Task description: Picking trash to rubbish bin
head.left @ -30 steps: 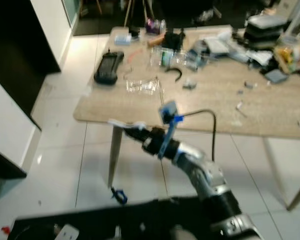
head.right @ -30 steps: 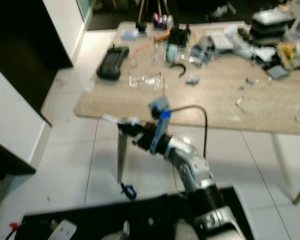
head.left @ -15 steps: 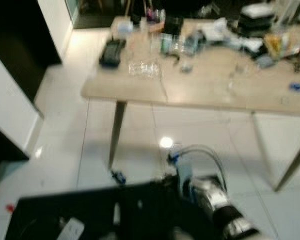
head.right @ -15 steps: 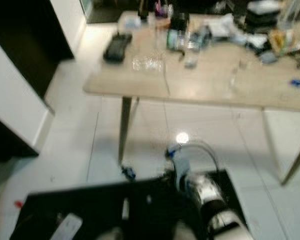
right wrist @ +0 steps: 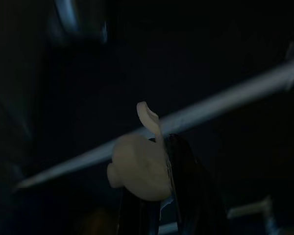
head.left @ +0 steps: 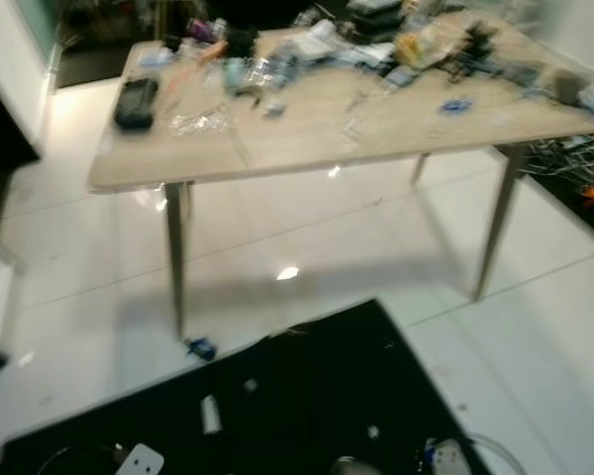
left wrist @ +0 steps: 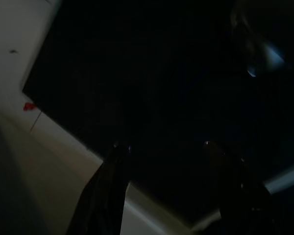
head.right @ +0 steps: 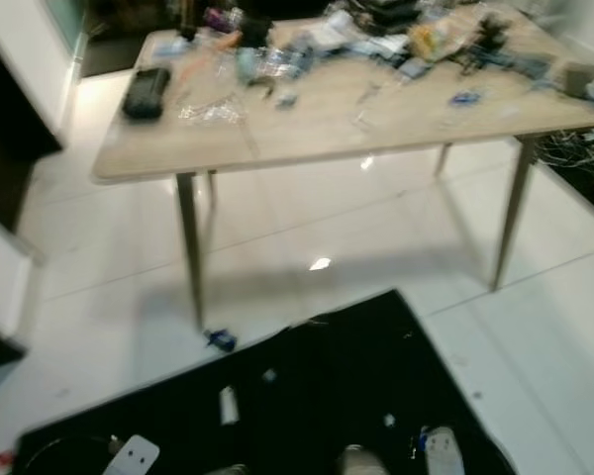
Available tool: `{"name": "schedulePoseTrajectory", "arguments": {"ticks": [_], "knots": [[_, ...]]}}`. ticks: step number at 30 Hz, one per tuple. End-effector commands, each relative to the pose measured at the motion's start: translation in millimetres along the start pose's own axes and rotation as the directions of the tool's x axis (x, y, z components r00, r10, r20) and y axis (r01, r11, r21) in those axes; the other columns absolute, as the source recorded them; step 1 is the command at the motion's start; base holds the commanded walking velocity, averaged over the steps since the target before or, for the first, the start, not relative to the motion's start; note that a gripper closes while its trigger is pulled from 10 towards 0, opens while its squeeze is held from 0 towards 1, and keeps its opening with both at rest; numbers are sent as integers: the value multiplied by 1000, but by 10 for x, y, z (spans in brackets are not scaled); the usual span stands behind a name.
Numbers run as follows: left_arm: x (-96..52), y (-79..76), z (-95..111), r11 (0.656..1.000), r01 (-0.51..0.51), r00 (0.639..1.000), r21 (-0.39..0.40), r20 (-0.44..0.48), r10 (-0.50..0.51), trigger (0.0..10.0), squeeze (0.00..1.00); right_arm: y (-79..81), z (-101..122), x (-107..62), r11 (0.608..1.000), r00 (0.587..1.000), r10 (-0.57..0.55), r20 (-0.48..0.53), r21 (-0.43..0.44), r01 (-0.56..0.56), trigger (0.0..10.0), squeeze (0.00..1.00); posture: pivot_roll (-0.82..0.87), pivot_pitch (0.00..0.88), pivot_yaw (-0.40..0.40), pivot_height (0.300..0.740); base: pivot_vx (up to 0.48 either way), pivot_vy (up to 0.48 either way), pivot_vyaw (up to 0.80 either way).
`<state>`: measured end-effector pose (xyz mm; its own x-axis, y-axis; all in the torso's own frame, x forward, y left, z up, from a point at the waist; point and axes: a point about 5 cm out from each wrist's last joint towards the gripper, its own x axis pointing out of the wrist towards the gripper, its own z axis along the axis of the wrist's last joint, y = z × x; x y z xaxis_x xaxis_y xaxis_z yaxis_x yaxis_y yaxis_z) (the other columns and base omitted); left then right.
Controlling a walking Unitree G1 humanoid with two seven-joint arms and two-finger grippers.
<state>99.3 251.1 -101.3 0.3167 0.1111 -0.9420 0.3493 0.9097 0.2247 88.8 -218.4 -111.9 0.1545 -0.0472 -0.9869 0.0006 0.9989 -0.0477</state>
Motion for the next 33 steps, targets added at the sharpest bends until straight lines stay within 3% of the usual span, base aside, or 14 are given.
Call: {"name": "schedulePoseTrajectory", "arguments": {"ticks": [1, 9, 15, 23, 33], "knots": [[-3, -11, -32, 1000, 6, 1000, 10, -11, -6, 10000, 0, 63, -28, 11, 999, 1000, 5, -17, -33, -5, 10000, 0, 26, 99, 58, 740, 0, 0, -756], [-27, 161, -14, 1000, -8, 1000, 26, 0, 8, 10000, 0, 89, -28, 18, 998, 1000, -8, -2, -60, 8, 10000, 0, 15, 103, 70, 740, 0, 0, -755], [-25, 153, -20, 1000, -3, 1000, 21, -8, 3, 10000, 0, 72, -23, 17, 996, 1000, -20, -3, -84, 19, 10000, 0, -5, 80, 62, 740, 0, 0, -756], [9, 94, 175, 1000, -9, 999, 15, 34, 8, 10000, 0, -1, 65, 3, 991, 999, -42, 28, -123, 45, 10000, 0, -44, 94, 79, 740, 0, 0, -756], [17, 113, 233, 998, -30, 999, 49, 18, 30, 10000, 0, -2, -128, 12, 987, 999, -41, -21, -158, 37, 10000, 0, -82, 88, 83, 740, 0, 0, -756]]}}
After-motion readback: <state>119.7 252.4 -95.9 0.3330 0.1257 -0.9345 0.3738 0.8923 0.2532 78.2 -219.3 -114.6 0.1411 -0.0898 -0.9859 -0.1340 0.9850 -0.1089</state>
